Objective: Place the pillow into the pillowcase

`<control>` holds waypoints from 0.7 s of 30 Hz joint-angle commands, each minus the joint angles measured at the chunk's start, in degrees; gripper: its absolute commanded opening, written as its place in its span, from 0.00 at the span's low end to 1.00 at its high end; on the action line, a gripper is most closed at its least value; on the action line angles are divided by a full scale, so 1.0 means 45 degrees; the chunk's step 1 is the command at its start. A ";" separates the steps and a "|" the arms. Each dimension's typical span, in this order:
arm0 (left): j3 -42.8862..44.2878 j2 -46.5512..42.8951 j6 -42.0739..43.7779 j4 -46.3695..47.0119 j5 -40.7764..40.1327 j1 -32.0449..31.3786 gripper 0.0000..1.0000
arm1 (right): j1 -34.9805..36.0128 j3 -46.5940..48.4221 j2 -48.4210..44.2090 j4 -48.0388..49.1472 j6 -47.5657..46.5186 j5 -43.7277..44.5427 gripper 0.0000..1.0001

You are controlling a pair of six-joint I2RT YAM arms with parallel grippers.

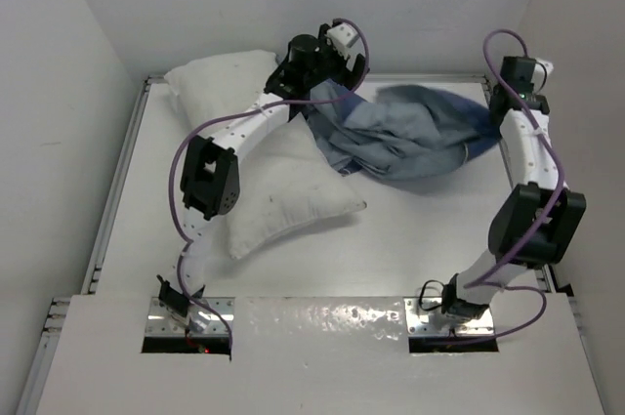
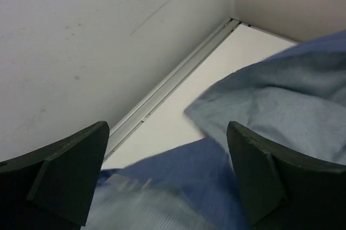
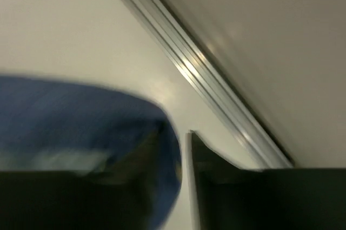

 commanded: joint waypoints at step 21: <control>-0.2274 -0.3863 0.4262 -0.8485 -0.1295 0.3606 0.73 | 0.5350 0.1401 0.3805 0.3082 -0.2959 -0.6585 0.78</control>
